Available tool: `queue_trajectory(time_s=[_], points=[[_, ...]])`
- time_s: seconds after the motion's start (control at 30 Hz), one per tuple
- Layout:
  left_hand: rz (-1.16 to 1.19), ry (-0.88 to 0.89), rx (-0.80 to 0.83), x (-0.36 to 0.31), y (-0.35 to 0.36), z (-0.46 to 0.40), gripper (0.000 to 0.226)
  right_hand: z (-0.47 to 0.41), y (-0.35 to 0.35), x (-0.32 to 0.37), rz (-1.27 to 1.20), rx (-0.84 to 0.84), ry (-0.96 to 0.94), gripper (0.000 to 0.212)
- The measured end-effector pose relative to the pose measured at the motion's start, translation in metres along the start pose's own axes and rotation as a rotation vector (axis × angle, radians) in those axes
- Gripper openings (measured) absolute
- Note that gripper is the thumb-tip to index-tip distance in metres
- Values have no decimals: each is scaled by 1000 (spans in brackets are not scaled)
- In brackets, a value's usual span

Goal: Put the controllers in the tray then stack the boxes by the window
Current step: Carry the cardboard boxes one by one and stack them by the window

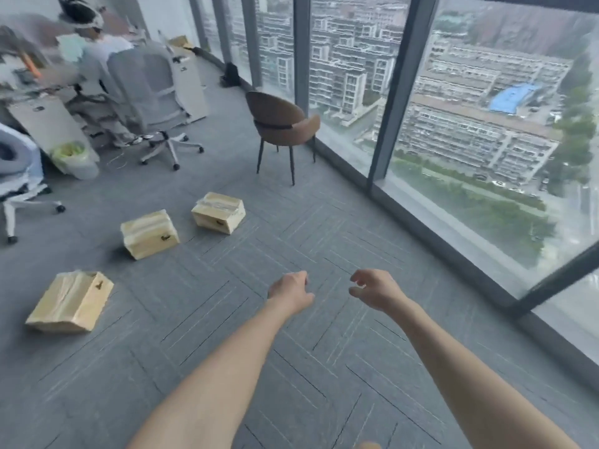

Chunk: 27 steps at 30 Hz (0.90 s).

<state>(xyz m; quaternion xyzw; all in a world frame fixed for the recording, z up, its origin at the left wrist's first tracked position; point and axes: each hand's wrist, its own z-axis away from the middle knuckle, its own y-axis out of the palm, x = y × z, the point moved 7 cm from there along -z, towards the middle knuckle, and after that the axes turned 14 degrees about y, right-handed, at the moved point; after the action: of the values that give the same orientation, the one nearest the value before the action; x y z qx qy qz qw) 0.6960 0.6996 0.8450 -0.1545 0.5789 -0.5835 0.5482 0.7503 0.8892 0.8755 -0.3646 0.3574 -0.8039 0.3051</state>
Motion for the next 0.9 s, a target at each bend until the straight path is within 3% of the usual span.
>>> queue_trajectory(time_s=[0.2, 0.4, 0.9], points=[[61, -251, -134, 135, -70, 1, 37, -74, 45, 150, 132, 105, -223, 37], [131, -421, -252, 219, -141, -45, 37, -161, 51, 274, 180, 173, -362, 37], [221, -532, -307, 381, -267, -211, 37, -365, 46, 476, 218, 235, -435, 34]])
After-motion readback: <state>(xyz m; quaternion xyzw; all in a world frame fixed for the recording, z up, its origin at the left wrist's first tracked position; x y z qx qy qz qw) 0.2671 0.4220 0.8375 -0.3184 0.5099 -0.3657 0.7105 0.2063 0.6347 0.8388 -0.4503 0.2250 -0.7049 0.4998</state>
